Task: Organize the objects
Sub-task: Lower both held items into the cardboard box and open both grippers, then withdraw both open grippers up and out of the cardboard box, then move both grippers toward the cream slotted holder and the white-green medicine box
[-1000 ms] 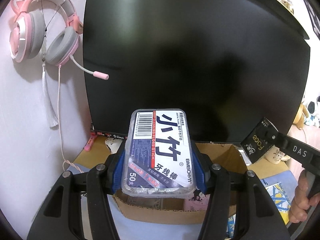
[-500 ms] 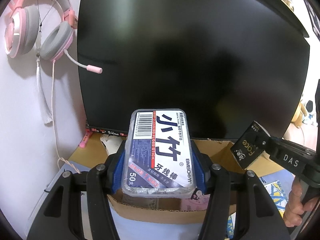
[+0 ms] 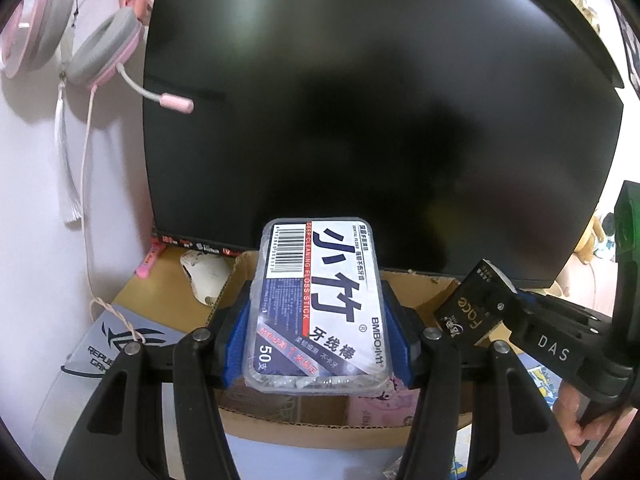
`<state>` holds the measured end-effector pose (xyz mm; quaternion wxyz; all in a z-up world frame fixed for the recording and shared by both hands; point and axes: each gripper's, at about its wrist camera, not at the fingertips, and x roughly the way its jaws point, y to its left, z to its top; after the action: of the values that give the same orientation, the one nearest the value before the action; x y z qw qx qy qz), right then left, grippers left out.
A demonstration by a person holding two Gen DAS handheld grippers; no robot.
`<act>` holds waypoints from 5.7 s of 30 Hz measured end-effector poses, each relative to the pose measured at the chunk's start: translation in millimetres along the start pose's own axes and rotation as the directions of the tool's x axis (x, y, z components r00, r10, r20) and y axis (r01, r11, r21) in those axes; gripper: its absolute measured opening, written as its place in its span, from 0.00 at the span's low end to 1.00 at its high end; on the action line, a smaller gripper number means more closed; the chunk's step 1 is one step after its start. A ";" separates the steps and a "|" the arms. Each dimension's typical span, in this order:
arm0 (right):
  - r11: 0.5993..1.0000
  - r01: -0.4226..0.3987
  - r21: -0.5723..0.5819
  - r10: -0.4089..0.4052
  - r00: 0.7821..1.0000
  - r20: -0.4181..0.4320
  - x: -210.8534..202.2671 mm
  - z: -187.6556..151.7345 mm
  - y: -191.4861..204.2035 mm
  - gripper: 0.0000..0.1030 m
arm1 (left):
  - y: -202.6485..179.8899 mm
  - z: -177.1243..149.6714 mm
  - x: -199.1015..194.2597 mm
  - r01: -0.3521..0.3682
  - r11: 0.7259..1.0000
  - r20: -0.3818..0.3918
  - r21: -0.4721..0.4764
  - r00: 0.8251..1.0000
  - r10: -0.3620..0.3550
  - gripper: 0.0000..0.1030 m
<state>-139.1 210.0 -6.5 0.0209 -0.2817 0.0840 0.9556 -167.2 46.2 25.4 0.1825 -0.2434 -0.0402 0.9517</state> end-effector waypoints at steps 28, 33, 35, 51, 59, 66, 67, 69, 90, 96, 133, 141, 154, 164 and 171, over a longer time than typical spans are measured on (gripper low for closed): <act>0.985 0.127 -0.120 -0.146 0.976 -0.163 42.7 -16.1 18.2 0.17 | -14.7 -17.3 44.8 -0.147 0.987 -0.120 0.061 0.981 0.153 0.55; 0.986 0.114 -0.119 -0.133 0.976 -0.172 43.4 -14.2 18.6 0.17 | -12.1 -16.9 41.9 -0.166 0.984 -0.125 0.070 0.977 0.174 0.55; 0.989 0.098 -0.114 -0.117 0.978 -0.174 42.7 -14.1 18.7 0.17 | -9.5 -15.9 41.2 -0.177 0.982 -0.135 0.063 0.974 0.184 0.55; 0.982 0.087 -0.167 -0.116 0.977 -0.177 36.9 -16.6 30.7 0.17 | 6.8 -15.2 39.4 -0.208 0.977 -0.183 0.043 0.960 0.212 0.56; 0.984 0.072 -0.166 -0.103 0.978 -0.183 33.3 -17.6 27.0 0.18 | 6.2 -11.0 29.0 -0.221 0.974 -0.161 0.041 0.961 0.225 0.61; 0.986 0.073 -0.147 -0.099 0.979 -0.178 28.5 -16.8 27.6 0.34 | 5.1 -3.4 10.0 -0.242 0.969 -0.114 0.051 0.962 0.247 0.79; 0.986 0.078 -0.147 -0.102 0.981 -0.166 26.8 -16.2 28.4 0.37 | 4.9 -2.3 6.7 -0.245 0.968 -0.105 0.049 0.963 0.249 0.84; 0.987 0.077 -0.141 -0.098 0.983 -0.152 22.6 -14.8 29.3 0.38 | 3.3 0.8 -1.0 -0.251 0.967 -0.093 0.048 0.963 0.255 0.91; 0.997 0.006 -0.074 -0.003 0.999 0.034 -55.9 -1.6 25.0 1.00 | -8.5 24.5 -75.7 -0.350 0.935 0.048 0.065 0.937 0.347 1.00; 0.999 -0.027 -0.041 0.028 0.999 0.027 -64.3 -0.9 22.0 1.00 | -13.0 22.8 -90.3 -0.328 0.944 0.063 0.037 0.943 0.325 1.00; 0.998 -0.048 0.043 0.047 0.999 0.011 -105.8 -52.8 26.4 1.00 | -11.5 -45.8 -135.2 -0.268 0.963 0.025 0.009 0.963 0.268 1.00; 0.998 0.042 -0.055 -0.043 0.999 -0.011 -96.4 -67.1 31.5 1.00 | -1.3 -73.9 -138.9 -0.323 0.945 0.068 0.047 0.945 0.320 1.00; 0.999 0.028 0.045 -0.029 0.999 0.020 -91.1 -96.6 11.3 1.00 | -0.2 -97.9 -133.1 -0.305 0.952 0.055 0.032 0.951 0.303 1.00; 0.993 0.089 0.078 -0.090 0.996 0.004 -79.5 -115.1 5.4 1.00 | -11.1 -108.5 -119.2 -0.255 0.966 0.011 0.039 0.967 0.254 1.00; 0.984 0.099 0.147 -0.098 0.995 -0.019 -81.2 -121.4 -7.0 1.00 | -20.8 -116.7 -117.8 -0.230 0.971 -0.001 0.065 0.973 0.230 1.00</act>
<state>-5.3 196.5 -63.9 0.0886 -0.2885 0.1408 0.9429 -8.6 20.9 -20.8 0.0789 -0.2446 0.0196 0.9662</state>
